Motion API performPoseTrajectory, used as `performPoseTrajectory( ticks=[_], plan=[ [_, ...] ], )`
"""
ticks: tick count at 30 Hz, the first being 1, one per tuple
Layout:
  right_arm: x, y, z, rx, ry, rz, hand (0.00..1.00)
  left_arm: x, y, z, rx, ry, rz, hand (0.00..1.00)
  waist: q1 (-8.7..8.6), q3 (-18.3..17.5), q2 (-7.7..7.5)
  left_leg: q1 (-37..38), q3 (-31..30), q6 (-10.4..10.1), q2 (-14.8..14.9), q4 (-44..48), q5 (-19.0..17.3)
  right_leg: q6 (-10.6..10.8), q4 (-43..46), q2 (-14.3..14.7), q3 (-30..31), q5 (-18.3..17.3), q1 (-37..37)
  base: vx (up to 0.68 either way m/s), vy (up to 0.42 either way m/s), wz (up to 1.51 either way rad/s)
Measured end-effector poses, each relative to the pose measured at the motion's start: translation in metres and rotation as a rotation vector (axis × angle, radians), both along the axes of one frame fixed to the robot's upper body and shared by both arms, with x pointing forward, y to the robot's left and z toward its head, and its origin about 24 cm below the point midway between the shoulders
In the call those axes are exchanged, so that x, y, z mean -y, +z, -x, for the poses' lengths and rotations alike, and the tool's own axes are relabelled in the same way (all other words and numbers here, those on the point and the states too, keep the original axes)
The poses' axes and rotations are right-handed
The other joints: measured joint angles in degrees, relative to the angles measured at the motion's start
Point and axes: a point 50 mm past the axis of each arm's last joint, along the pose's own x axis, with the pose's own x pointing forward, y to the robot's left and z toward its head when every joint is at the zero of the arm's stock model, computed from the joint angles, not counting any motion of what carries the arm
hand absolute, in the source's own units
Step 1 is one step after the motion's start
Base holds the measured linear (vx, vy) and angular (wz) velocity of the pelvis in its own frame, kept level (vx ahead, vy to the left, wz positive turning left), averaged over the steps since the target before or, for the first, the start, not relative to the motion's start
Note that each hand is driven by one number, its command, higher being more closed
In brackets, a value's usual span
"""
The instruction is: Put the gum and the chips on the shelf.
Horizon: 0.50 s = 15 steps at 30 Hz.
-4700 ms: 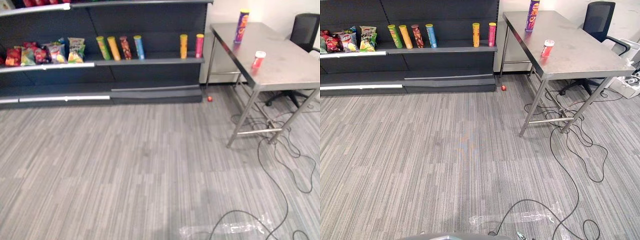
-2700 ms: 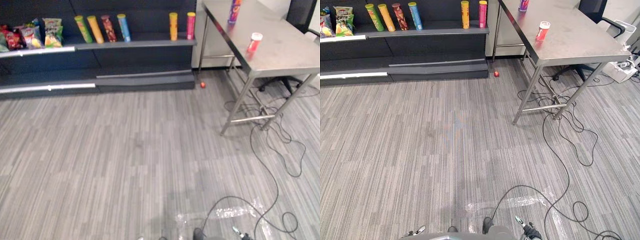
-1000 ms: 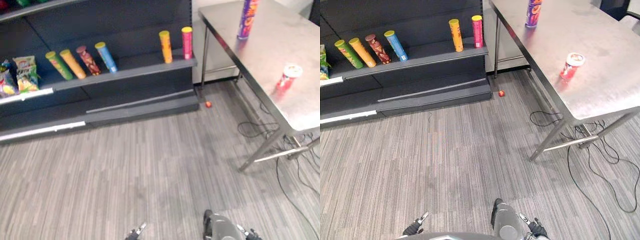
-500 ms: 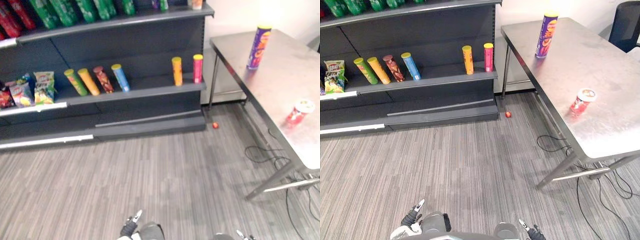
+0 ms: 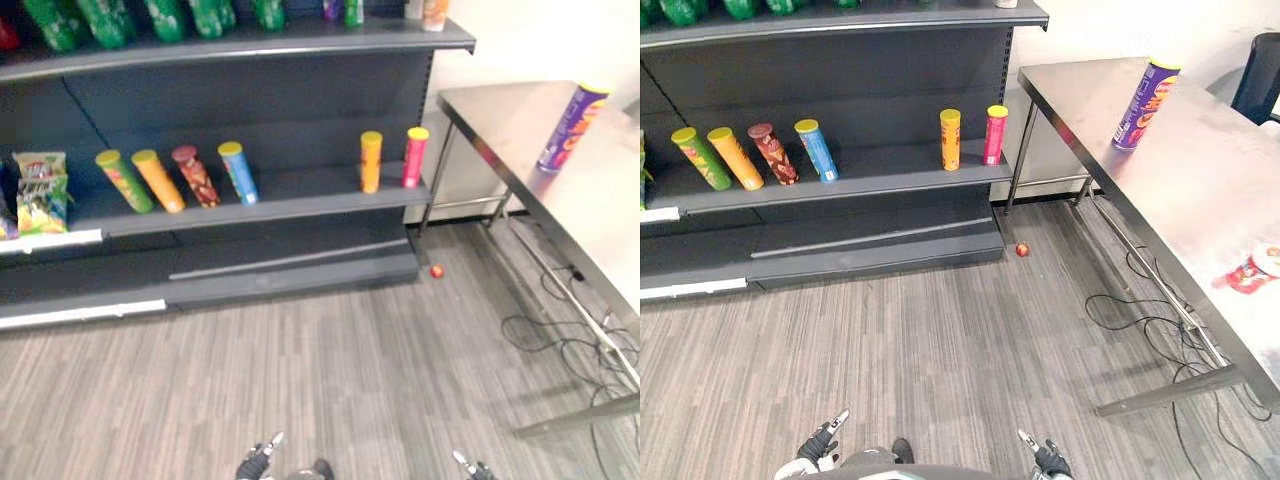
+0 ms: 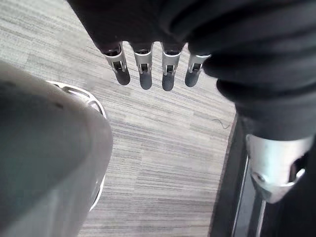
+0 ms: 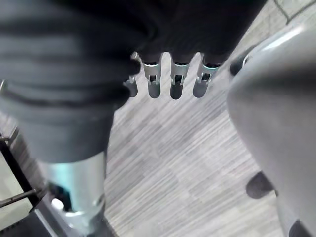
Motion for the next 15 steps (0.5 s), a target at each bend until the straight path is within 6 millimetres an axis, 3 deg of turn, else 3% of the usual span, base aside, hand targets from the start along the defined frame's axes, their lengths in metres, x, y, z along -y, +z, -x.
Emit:
performPoseTrajectory(
  ticks=[4, 5, 6, 7, 8, 10, 11, 13, 14, 15],
  plan=[
    [0.002, 0.001, -0.002, 0.005, -0.001, 0.008, 0.00, 0.000, 0.000, 0.001, -0.015, -0.088, -0.024, 0.00, -0.06, 0.24, 0.59, 6.22, 1.17, 0.09, -0.44, -3.82, -0.06, 0.54, 15.33, 0.88, 2.26, 7.19, -6.31, 0.22, 0.114, -0.25],
    [0.004, 0.001, -0.002, 0.008, -0.002, 0.013, 0.00, 0.003, 0.000, 0.000, -0.020, -0.131, -0.030, 0.00, -0.33, 0.61, 1.05, 9.06, 1.28, 0.76, -0.42, -5.16, -0.52, 0.54, 20.95, 0.93, 1.50, 10.31, -7.94, 0.19, 0.038, -0.15],
    [0.004, 0.002, -0.003, 0.015, -0.003, 0.016, 0.00, 0.004, 0.000, 0.000, -0.024, -0.160, -0.036, 0.00, -0.41, 0.96, 0.97, 12.24, 1.10, 0.71, -0.26, -6.70, -1.90, 0.42, 26.68, 0.85, -1.20, 10.35, -9.30, 0.19, 0.015, -0.15],
    [0.004, 0.002, -0.004, 0.021, -0.001, 0.017, 0.00, 0.003, 0.000, 0.000, -0.024, -0.164, -0.039, 0.00, -0.42, 1.18, 0.80, 13.92, 1.07, 0.46, -0.29, -7.68, -2.43, -0.54, 29.55, 0.78, -2.97, 9.20, -10.10, 0.18, -0.039, -0.17],
    [0.004, 0.003, -0.007, 0.031, 0.008, 0.020, 0.00, 0.003, 0.000, -0.001, -0.025, -0.170, -0.044, 0.00, -0.55, 1.77, 0.66, 16.60, 1.09, 0.23, -0.18, -9.08, -2.96, -1.38, 34.67, 0.93, -6.66, 2.42, -11.81, 0.14, -0.094, -0.12],
    [0.007, 0.007, -0.018, 0.071, 0.026, 0.034, 0.00, 0.005, -0.001, 0.001, -0.034, -0.175, -0.040, 0.00, -1.71, 2.58, 1.35, 18.84, 0.58, -1.14, 1.35, -8.95, -4.22, -3.15, 35.90, 2.79, -13.97, -8.32, -15.34, 0.14, -0.168, 0.05],
    [0.007, 0.008, -0.021, 0.081, 0.029, 0.037, 0.00, 0.005, -0.001, 0.001, -0.035, -0.173, -0.040, 0.00, -2.06, 3.06, 1.42, 19.28, 0.43, -1.51, 1.81, -8.79, -4.42, -3.60, 33.90, 3.30, -15.66, -9.99, -15.92, 0.14, -0.199, 0.21],
    [0.005, 0.007, -0.021, 0.077, 0.035, 0.031, 0.00, -0.001, 0.001, -0.002, -0.016, -0.140, -0.042, 0.00, -1.55, 4.16, -0.64, 20.37, -0.21, -4.71, 1.86, -7.64, -5.79, -4.60, 12.25, 4.25, -20.47, -9.19, -15.51, 0.15, -0.237, 0.12],
    [0.005, 0.007, -0.019, 0.069, 0.038, 0.032, 0.00, 0.004, 0.000, -0.003, -0.017, -0.127, -0.029, 0.00, -1.54, 4.59, 0.17, 21.00, -0.41, -5.59, 2.54, -7.86, -5.77, -5.23, 10.99, 5.48, -21.43, -9.01, -14.00, 0.20, -0.208, -0.10],
    [0.011, 0.009, -0.024, 0.082, 0.037, 0.048, 0.00, 0.012, -0.002, -0.001, -0.020, -0.125, -0.005, 0.00, -1.75, 4.82, 2.50, 20.95, -0.35, -5.97, 3.88, -9.23, -4.65, -5.75, 6.53, 8.18, -22.14, -7.49, -12.23, 0.20, -0.156, -0.25]
  ],
)
